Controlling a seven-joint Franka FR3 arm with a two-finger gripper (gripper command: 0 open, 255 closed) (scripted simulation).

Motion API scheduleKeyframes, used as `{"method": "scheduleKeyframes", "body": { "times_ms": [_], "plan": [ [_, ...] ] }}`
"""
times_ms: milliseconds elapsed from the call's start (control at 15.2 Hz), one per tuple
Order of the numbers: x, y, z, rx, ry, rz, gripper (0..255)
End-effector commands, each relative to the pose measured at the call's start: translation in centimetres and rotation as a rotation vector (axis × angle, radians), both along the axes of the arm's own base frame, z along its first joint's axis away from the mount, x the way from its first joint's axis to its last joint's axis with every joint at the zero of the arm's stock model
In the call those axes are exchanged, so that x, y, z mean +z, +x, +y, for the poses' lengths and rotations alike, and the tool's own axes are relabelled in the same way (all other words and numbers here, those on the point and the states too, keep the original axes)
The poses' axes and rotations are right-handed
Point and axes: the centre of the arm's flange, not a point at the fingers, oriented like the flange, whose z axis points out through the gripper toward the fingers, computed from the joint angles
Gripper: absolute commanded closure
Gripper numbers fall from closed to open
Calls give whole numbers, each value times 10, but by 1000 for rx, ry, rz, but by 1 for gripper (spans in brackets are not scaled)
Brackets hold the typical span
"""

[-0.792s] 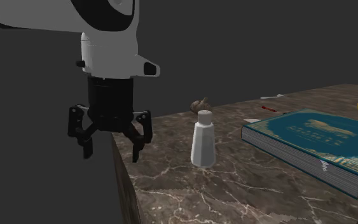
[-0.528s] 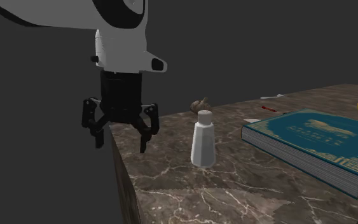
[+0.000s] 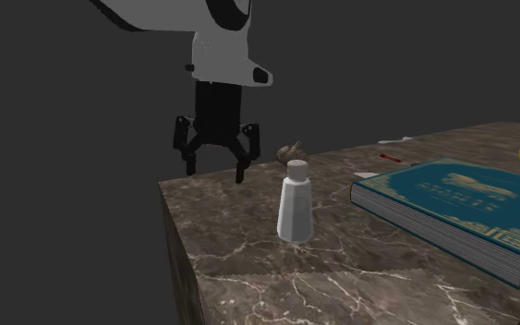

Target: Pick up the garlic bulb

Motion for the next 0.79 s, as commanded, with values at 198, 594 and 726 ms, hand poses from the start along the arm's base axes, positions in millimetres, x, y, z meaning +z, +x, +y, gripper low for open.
{"method": "scheduleKeyframes", "body": {
  "times_ms": [198,594,726],
  "plan": [
    [9,61,-30,-125,-16,26,0],
    [22,127,-76,-273,-34,58,0],
    [27,147,-94,-323,-41,68,0]
  ]
}}
